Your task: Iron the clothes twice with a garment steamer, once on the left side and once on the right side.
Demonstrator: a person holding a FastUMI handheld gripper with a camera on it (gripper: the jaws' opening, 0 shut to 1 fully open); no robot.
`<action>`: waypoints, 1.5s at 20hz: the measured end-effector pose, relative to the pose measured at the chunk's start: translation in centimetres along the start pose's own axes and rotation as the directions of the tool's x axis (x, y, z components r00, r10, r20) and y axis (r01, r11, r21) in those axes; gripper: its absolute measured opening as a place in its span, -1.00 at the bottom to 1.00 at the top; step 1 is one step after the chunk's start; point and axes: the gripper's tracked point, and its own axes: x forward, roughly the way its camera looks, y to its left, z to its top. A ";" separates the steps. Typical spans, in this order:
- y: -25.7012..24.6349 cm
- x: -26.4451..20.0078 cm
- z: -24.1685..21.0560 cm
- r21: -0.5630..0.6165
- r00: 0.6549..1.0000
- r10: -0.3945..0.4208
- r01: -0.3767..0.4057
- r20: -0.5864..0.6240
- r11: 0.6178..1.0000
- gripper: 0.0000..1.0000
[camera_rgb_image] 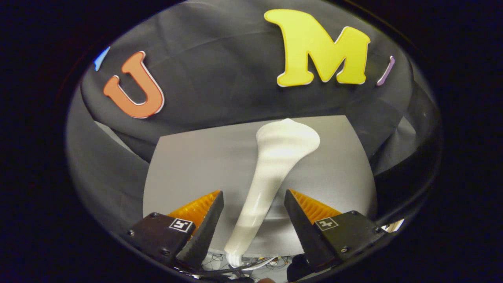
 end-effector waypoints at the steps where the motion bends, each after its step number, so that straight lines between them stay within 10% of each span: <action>1: 0.0 0.4 -0.6 -0.001 0.999 -0.004 0.004 -0.041 1.000 0.95; 14: -0.8 2.1 -3.2 0.041 0.968 -0.150 0.162 -0.200 0.986 0.35; 16: -0.9 2.0 -3.0 0.069 0.974 -0.136 0.150 -0.180 0.986 -0.07; 30: -2.1 -3.2 -6.2 0.005 0.990 0.090 -0.090 -0.107 0.996 -0.34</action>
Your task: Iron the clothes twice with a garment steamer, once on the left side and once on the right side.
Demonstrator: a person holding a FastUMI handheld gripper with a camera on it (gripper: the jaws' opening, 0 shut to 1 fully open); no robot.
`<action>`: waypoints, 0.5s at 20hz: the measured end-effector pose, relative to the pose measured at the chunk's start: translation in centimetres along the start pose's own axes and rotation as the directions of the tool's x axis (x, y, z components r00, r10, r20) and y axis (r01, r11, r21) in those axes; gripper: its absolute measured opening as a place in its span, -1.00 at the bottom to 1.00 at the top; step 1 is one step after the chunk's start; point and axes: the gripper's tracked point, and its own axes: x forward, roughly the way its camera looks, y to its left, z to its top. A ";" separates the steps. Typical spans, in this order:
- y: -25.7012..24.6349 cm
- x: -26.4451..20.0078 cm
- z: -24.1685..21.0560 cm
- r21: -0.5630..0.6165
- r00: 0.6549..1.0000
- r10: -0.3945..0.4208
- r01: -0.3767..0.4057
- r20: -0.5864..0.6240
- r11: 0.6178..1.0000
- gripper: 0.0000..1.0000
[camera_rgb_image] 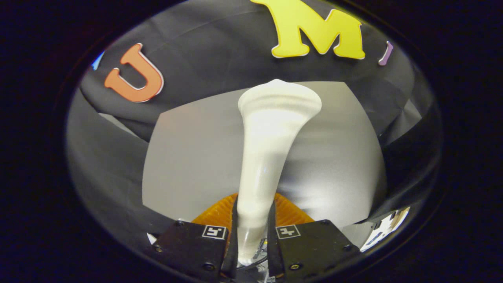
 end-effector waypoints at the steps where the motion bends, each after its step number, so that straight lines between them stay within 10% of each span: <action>1: -0.2 -1.0 -0.3 -0.010 1.000 0.014 -0.014 0.013 1.000 -0.35; 10: -3.3 -11.2 -5.5 -0.095 0.974 0.175 -0.162 0.142 0.982 -0.35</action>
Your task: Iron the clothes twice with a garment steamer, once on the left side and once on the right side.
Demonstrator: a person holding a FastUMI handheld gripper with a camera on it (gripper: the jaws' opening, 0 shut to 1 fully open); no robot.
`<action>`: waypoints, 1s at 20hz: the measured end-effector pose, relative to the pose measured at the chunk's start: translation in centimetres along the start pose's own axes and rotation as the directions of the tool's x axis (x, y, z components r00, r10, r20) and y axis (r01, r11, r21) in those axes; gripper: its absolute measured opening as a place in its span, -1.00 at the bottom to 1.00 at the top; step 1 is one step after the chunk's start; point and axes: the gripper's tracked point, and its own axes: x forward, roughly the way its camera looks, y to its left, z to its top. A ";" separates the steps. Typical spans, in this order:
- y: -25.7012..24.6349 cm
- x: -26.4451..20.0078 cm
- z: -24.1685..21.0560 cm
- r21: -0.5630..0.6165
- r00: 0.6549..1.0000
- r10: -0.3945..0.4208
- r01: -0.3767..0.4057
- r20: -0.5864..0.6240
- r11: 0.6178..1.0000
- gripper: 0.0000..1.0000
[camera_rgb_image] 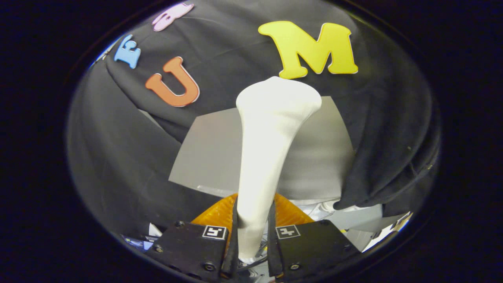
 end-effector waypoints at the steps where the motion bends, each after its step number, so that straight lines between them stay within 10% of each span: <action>1: -0.3 -1.3 -0.5 -0.009 1.000 0.015 -0.015 0.017 1.000 -0.35; 20: -13.3 -22.2 -4.9 -0.118 0.911 0.157 -0.120 0.382 0.986 -0.36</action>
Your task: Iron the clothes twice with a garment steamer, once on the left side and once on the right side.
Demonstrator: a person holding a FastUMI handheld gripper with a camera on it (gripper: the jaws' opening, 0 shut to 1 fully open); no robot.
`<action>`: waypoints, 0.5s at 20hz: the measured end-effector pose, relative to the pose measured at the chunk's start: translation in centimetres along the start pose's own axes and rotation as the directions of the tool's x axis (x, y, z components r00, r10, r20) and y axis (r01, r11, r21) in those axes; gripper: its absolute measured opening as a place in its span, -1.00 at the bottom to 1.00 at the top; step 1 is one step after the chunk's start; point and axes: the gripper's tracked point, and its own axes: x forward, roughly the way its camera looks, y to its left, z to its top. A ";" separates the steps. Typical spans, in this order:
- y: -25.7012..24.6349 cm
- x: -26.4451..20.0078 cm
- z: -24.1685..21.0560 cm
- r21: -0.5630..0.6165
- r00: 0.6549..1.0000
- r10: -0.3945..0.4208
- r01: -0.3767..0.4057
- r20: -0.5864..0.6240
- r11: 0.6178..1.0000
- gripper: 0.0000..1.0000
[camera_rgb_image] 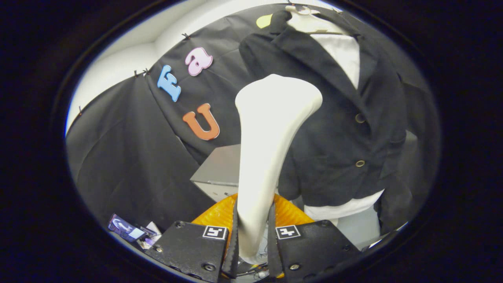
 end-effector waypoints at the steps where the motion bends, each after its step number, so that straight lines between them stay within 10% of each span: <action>1: -0.4 -0.7 0.6 -0.024 0.999 0.005 -0.004 0.036 1.000 -0.36; 10: -2.2 -4.3 7.1 -0.264 0.955 0.046 0.035 0.295 0.964 -0.36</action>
